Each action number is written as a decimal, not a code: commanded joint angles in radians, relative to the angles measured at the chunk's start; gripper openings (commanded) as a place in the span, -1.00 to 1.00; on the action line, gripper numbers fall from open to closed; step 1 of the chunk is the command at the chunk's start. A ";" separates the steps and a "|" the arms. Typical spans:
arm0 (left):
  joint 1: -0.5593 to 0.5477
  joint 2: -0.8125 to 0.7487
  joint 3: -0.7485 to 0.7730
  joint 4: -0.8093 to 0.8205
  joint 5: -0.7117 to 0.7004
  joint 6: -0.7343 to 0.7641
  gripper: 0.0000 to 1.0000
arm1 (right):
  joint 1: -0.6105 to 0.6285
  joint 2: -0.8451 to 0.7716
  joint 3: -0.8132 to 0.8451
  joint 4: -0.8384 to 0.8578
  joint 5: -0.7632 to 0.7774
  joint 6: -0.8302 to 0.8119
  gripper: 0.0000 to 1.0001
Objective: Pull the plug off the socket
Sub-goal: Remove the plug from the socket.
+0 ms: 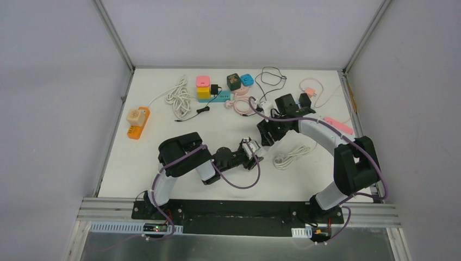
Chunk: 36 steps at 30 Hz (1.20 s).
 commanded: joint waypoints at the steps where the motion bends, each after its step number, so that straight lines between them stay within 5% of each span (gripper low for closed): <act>1: 0.012 0.020 -0.002 -0.014 0.042 -0.014 -1.00 | -0.023 -0.038 0.022 -0.029 -0.097 -0.022 -1.00; 11: 0.015 0.021 0.000 -0.018 0.043 -0.021 -1.00 | 0.102 -0.058 -0.002 0.016 -0.093 -0.027 -1.00; 25: 0.017 0.023 0.010 -0.033 0.060 -0.025 -1.00 | -0.033 -0.067 0.012 -0.014 -0.082 -0.024 -1.00; 36: 0.020 0.025 0.018 -0.049 0.062 -0.027 -1.00 | 0.106 -0.050 0.007 0.008 -0.042 -0.025 -1.00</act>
